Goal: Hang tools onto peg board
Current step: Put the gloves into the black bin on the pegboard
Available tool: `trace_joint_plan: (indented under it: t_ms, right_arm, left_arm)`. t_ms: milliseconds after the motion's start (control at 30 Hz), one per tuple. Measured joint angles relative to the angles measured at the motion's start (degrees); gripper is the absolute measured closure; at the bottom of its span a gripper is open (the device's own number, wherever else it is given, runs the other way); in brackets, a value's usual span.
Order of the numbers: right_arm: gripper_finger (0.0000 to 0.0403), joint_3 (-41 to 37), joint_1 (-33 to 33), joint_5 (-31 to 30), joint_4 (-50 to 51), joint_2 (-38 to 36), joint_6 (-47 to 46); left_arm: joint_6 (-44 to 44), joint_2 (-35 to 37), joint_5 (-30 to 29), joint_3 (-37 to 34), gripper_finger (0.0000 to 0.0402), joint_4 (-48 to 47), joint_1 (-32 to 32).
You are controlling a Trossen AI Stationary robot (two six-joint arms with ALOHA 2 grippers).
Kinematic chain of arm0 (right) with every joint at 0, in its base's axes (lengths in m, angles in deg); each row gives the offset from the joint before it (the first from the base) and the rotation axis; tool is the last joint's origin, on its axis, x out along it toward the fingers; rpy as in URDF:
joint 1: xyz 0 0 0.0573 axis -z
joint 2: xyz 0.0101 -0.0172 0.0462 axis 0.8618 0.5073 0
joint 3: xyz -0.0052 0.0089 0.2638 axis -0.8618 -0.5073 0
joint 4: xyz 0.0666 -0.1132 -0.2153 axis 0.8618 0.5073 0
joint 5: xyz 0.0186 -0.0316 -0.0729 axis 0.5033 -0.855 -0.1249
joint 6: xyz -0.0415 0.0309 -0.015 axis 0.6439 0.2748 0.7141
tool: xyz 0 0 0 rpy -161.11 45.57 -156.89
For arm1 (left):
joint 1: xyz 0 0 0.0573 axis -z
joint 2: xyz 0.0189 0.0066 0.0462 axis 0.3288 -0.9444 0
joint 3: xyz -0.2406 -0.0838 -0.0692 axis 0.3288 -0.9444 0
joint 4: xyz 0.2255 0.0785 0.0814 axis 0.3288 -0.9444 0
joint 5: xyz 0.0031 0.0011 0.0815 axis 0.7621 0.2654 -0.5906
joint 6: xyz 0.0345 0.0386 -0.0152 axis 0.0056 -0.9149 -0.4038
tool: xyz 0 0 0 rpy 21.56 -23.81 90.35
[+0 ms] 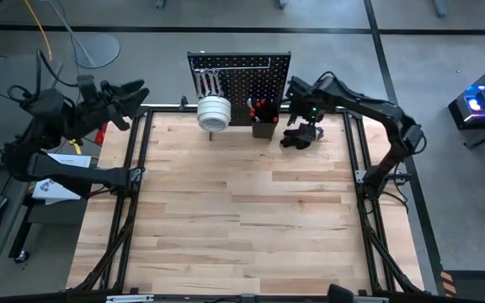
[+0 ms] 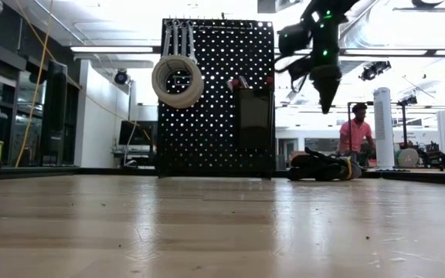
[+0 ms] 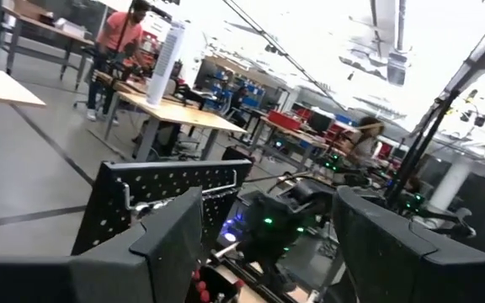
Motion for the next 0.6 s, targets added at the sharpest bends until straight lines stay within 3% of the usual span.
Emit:
trace_joint_plan:
  t_ms: [100,200,367,600]
  right_arm:
    - [0.0139,-1.6,0.2,0.2,3.1,-1.1,0.1]
    - [0.0139,-8.2,1.0,0.8,2.2,-2.1,0.2]
    - [0.0139,-20.8,0.3,2.3,-9.5,-3.6,2.8]
    - [0.0139,-26.5,-0.5,-2.0,-26.9,-3.5,15.4]
  left_arm:
    - [0.0,-0.2,-1.0,0.0,0.0158,0.3,0.0]
    - [0.5,-0.3,-1.1,0.0,0.0158,0.1,0.0]
    - [1.3,-0.6,-1.7,0.0,0.0158,0.1,0.0]
    - [1.6,-1.1,-3.3,0.0,0.0158,0.0,0.0]
